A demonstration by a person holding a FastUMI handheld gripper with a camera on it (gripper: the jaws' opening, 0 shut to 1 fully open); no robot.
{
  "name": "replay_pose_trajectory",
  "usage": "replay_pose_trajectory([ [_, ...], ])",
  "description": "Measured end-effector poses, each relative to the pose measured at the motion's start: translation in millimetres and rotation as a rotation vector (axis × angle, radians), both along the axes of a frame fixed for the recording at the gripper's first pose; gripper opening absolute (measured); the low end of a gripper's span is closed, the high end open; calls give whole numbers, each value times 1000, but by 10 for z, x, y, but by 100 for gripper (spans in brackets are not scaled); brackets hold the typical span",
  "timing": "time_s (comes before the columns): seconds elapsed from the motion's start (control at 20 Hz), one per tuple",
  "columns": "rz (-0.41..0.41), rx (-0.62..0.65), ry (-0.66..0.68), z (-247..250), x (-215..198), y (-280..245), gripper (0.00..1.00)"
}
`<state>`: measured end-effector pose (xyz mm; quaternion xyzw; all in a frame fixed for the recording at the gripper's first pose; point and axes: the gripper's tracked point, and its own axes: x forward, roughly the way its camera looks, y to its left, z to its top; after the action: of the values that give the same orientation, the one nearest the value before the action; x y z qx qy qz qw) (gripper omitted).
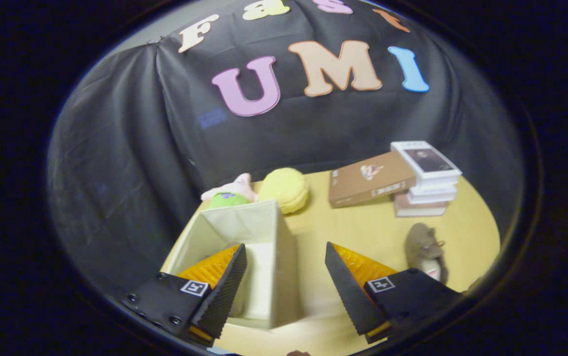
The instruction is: Open the storage box then place both shoes into the box .Put the left shoe in first, then the right shoe, with the right side of both shoes facing outward in a uniform manner.
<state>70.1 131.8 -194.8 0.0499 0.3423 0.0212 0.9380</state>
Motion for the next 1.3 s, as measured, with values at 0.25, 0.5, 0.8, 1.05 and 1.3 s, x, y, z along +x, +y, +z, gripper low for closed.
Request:
replay_pose_trajectory([
  [0.25,-62,-139,-26,88,-125,-950,100],
  [0.5,-104,-227,-2,-71,-251,-1738,100],
  [0.8,-155,-221,77,-590,-325,-2467,100],
  [1.05,-154,-215,203,-1120,-429,-2861,100],
  [1.3,-116,-181,324,-1561,-555,-2894,94],
])
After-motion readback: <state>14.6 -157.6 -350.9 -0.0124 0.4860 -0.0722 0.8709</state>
